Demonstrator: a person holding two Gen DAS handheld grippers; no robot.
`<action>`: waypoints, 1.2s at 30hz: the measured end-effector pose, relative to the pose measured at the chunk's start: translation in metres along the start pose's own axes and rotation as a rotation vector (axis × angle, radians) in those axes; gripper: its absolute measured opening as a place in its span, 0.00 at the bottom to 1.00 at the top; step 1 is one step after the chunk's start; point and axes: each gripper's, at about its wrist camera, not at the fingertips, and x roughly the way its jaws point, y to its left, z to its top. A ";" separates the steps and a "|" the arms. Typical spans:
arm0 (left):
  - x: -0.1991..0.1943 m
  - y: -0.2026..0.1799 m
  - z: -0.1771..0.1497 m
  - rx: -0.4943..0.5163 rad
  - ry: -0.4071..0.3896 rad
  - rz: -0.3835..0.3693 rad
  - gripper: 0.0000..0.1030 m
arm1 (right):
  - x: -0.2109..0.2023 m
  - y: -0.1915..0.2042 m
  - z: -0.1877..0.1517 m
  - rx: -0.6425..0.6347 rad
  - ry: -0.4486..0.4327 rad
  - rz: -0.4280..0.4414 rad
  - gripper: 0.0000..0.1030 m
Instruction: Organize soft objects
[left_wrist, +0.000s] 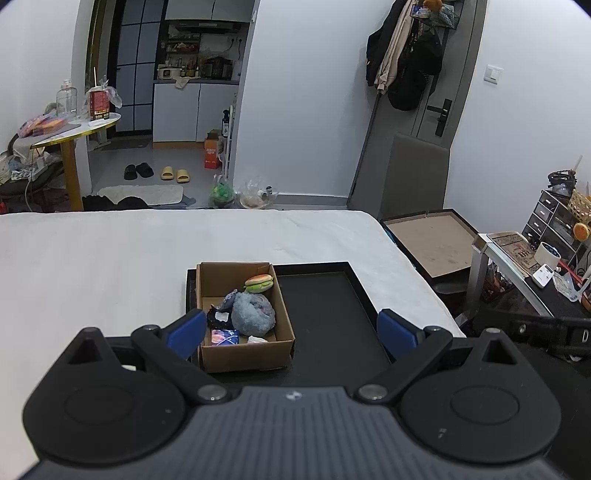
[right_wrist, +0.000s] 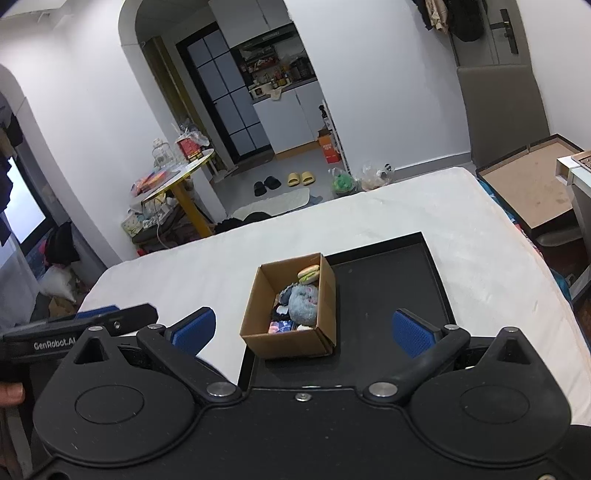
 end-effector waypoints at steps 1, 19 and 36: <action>0.000 0.000 0.000 -0.001 0.002 0.000 0.95 | 0.000 0.001 -0.001 -0.002 0.001 0.001 1.00; 0.012 -0.006 -0.006 -0.008 0.049 -0.021 0.95 | 0.000 0.002 -0.002 0.004 0.024 -0.017 1.00; 0.015 -0.016 -0.009 -0.012 0.060 0.025 0.95 | 0.003 -0.004 -0.004 0.031 0.033 -0.013 1.00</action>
